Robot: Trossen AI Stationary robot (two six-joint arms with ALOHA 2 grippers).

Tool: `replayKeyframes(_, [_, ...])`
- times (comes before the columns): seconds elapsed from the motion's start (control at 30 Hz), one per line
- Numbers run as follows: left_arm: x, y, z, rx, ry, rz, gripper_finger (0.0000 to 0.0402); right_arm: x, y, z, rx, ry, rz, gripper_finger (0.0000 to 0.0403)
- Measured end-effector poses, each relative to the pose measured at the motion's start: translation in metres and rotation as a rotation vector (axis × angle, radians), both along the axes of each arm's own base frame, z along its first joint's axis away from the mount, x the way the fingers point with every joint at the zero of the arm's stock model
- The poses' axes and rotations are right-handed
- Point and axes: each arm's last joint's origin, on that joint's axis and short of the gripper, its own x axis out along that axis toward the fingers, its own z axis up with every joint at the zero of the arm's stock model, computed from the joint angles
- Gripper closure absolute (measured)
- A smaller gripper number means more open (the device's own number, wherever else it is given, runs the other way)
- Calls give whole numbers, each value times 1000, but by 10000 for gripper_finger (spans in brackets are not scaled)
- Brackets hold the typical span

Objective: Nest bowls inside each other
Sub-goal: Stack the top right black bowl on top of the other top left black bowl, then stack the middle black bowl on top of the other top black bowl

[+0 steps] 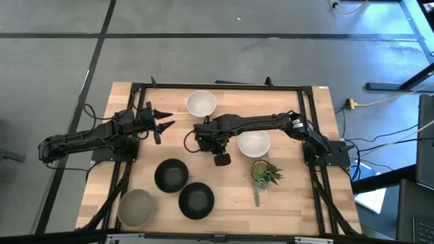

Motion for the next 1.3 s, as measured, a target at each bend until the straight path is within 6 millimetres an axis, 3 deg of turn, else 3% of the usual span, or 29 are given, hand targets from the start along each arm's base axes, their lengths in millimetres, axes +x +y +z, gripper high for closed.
replayKeyframes(0.23, [0,0,0,0,0,0,236,1,-2,1,-13,-8,13,262])
replayKeyframes(0.33, [0,0,0,0,0,0,236,2,-9,11,-87,-38,-9,232])
replayKeyframes(0.5, [0,0,0,0,-1,1,236,-2,-23,58,-124,-166,-40,208])
replayKeyframes(0.6, [0,0,0,0,-1,0,236,-17,-35,93,-122,-234,-88,205])
replayKeyframes(0.8, [0,0,0,1,-2,0,236,-66,-54,156,-123,-363,-189,204])
replayKeyframes(0.97, [0,0,0,0,-2,0,236,-120,-54,185,-117,-431,-236,204])
replayKeyframes(1.13, [0,0,0,0,-1,0,236,-182,-49,190,-170,-544,-335,204])
replayKeyframes(1.3, [0,0,0,0,-1,1,236,-239,-43,168,-132,-675,-441,204])
